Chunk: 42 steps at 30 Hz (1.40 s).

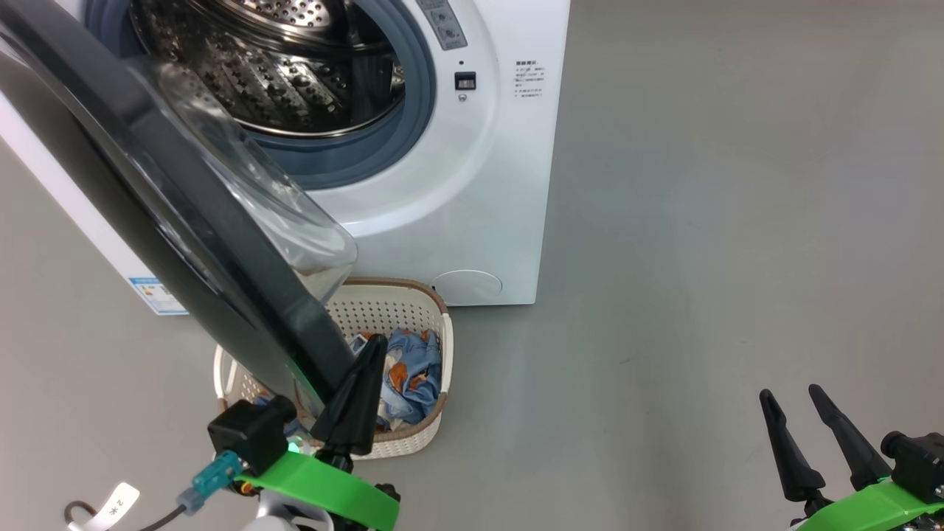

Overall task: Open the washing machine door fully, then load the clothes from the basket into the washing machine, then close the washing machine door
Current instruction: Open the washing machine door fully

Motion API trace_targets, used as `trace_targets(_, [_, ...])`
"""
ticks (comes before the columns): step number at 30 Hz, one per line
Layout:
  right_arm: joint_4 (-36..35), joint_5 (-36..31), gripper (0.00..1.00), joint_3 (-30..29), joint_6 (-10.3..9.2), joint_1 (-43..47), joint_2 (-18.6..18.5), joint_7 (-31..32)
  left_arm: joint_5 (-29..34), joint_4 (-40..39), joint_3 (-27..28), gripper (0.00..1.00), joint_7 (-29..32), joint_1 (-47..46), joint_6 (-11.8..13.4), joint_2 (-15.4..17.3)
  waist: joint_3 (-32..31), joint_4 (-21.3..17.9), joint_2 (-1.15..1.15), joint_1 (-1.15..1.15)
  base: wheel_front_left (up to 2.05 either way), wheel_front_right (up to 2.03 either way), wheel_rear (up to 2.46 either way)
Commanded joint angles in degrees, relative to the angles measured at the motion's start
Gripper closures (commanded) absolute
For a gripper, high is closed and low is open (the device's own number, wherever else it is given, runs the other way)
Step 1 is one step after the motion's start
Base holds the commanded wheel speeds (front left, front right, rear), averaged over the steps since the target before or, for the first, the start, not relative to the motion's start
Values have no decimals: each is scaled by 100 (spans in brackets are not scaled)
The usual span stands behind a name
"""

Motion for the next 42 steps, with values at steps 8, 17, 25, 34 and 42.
trace_targets(8, [-192,-99,0,55,17,-25,-92,-70,-85,73,382,100,-36,-251,43,34,-4,138,0,0,0,0,0])
trace_targets(17, [-232,-128,0,87,17,-45,-102,-70,-10,85,489,100,-36,-144,33,34,21,420,0,0,0,0,0])
trace_targets(25, [-274,-122,0,93,17,-73,-111,-70,59,-19,551,100,-36,13,64,34,40,693,0,0,0,0,0])
trace_targets(34, [-278,-116,0,97,17,-86,-162,-70,175,-267,602,100,-36,272,154,34,101,1034,0,0,0,0,0])
trace_targets(42, [-296,-115,0,109,17,-126,-198,-70,325,-596,803,100,-36,608,417,34,205,1378,0,0,0,0,0])
